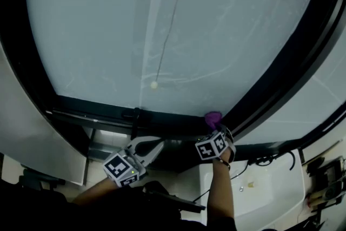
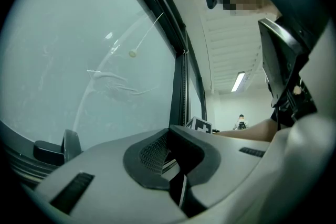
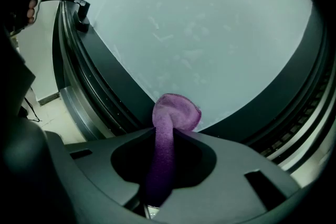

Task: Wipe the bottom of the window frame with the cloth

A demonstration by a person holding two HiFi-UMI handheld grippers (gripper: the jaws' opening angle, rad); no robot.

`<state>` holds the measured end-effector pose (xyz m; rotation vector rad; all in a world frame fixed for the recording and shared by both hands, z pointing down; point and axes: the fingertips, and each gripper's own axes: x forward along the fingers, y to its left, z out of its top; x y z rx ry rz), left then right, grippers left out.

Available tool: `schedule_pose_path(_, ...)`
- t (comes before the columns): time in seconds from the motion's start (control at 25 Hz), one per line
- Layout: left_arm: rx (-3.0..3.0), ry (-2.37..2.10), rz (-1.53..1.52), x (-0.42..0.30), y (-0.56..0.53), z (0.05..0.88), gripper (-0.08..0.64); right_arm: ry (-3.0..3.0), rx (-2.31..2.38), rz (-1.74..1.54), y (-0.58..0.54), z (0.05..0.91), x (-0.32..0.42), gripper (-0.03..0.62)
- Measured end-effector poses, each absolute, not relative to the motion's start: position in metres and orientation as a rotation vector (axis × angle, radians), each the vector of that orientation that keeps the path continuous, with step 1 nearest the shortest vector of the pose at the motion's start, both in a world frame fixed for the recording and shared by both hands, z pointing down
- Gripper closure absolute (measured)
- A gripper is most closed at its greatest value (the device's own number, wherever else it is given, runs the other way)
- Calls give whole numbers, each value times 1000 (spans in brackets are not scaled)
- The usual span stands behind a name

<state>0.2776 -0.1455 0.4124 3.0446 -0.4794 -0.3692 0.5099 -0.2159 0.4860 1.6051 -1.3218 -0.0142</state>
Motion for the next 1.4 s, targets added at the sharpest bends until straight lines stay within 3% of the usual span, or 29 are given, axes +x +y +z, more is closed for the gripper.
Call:
schedule_pose_path(0.68,3016,-745,-301,265,-118,398,568,-1493,1514,-38,-221,490,474,525)
schedule_pose_path(1.4,3019,-643,-391,187,-138,389,568,-1417,1516,30,-232,489,414,525)
